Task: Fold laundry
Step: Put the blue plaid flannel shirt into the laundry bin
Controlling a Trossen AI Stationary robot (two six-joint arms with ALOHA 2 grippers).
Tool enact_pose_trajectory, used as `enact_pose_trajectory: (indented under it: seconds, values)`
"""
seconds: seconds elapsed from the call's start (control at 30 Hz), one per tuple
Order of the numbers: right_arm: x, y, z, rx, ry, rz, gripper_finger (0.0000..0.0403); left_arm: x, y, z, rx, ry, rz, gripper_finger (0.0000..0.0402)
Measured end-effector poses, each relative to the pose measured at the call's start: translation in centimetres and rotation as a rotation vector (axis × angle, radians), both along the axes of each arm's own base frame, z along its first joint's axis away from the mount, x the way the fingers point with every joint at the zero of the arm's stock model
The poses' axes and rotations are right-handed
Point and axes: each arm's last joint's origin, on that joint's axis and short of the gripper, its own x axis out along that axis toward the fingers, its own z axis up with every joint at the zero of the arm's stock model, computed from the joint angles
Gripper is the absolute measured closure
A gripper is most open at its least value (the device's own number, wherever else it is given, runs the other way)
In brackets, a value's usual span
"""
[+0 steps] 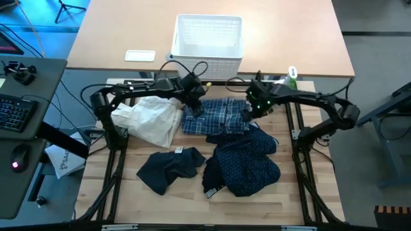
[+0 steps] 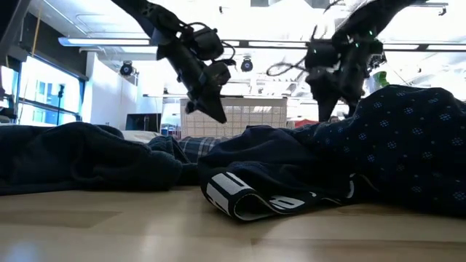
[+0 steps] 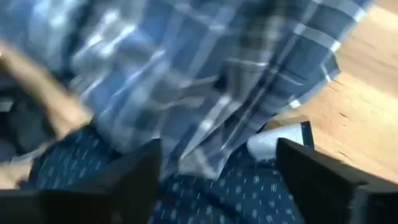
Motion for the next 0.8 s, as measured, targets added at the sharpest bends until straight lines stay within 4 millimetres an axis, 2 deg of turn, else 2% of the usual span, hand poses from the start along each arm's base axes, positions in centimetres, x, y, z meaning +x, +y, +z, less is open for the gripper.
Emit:
enact_pose_trajectory:
  seconds: [0.1, 0.2, 0.37, 0.57, 0.7, 0.8]
  values:
    - [-0.2, 0.0, -1.9, -0.008, -0.023, -0.100, 0.0033, 0.7, -0.2, -1.1, -0.041, -0.010, -0.036, 0.0401]
    - [-0.3, -0.2, -3.8, -0.027, -0.106, -0.200, 0.0015, 1.1, -0.1, -2.3, -0.054, 0.016, -0.041, 0.0401]
    - [-0.4, -0.1, -6.0, -0.021, -0.300, -0.362, 0.0023, 1.7, 0.3, -4.9, -0.036, 0.080, -0.063, 0.0401]
    - [-1.4, 0.5, -7.9, -0.006, -0.354, -0.396, 0.0047, 2.5, 0.8, -8.7, -0.021, 0.138, -0.094, 0.0401]
    - [-1.2, 0.7, -8.0, 0.018, -0.456, -0.342, 0.0068, 2.5, 0.8, -8.9, -0.005, 0.147, -0.104, 0.0401]
    - [-1.0, 0.8, -7.7, 0.052, -0.511, -0.274, 0.0085, 1.9, 0.7, -7.6, -0.003, 0.160, -0.097, 0.0401]
